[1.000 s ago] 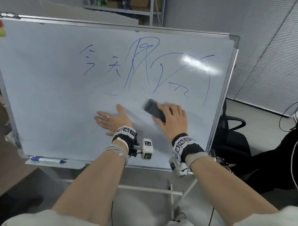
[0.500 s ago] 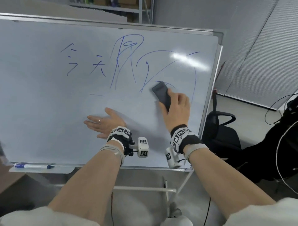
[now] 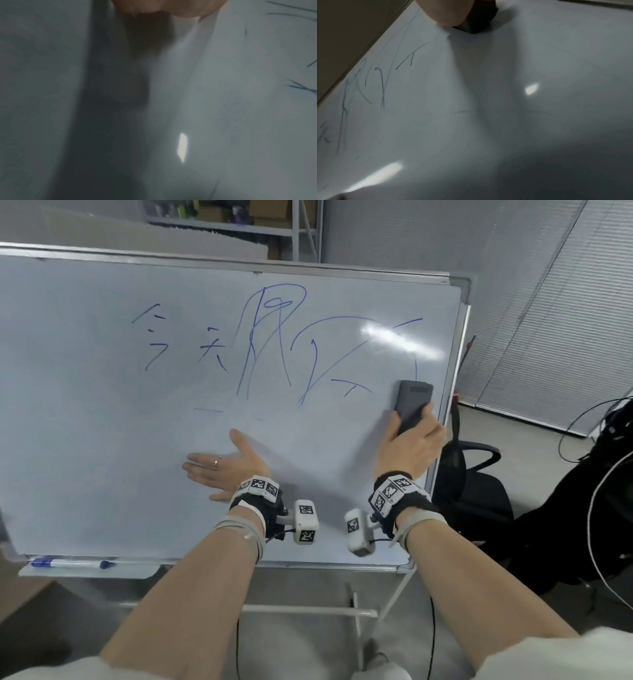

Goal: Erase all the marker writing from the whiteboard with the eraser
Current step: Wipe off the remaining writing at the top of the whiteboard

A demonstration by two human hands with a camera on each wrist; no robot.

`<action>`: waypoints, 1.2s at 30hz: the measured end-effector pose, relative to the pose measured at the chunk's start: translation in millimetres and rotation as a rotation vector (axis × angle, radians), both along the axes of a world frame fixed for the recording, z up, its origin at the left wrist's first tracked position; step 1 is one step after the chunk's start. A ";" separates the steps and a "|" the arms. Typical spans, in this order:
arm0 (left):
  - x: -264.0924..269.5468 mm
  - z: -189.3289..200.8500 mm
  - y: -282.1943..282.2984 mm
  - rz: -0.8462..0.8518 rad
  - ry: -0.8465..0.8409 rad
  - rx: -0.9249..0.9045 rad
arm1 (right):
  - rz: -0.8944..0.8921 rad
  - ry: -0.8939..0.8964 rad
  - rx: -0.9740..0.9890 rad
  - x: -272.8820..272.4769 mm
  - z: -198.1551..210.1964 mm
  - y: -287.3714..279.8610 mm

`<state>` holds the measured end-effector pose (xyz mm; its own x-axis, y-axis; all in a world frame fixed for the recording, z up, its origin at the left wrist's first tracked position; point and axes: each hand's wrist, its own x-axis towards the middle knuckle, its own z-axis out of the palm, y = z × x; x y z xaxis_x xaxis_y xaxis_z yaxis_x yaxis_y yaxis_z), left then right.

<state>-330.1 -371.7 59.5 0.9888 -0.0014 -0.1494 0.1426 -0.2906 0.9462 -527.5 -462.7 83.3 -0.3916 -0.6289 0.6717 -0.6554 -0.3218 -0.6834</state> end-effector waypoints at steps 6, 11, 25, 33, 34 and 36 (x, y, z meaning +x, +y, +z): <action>6.9 3.9 0.5 0.030 0.016 -0.002 | 0.204 0.246 -0.128 30.3 0.6 10.6; 5.7 7.3 -1.8 0.078 0.041 0.012 | -0.019 0.015 -0.083 7.9 20.0 -10.2; 9.5 7.5 -2.4 0.076 0.078 0.021 | 0.024 0.132 -0.117 9.4 31.7 -16.3; 11.4 4.2 -1.4 0.088 0.049 0.017 | 0.327 0.207 -0.120 33.7 37.4 2.9; 11.9 4.2 -2.5 0.104 0.047 0.019 | 0.390 0.282 -0.146 35.7 37.4 5.7; 11.1 5.2 -5.5 0.119 0.046 0.024 | 0.357 0.287 -0.173 26.4 42.0 -0.7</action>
<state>-319.0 -377.1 64.7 0.9739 0.1193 -0.1932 0.2203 -0.2916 0.9308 -501.1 -463.4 125.2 0.0448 -0.5601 0.8272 -0.6375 -0.6535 -0.4080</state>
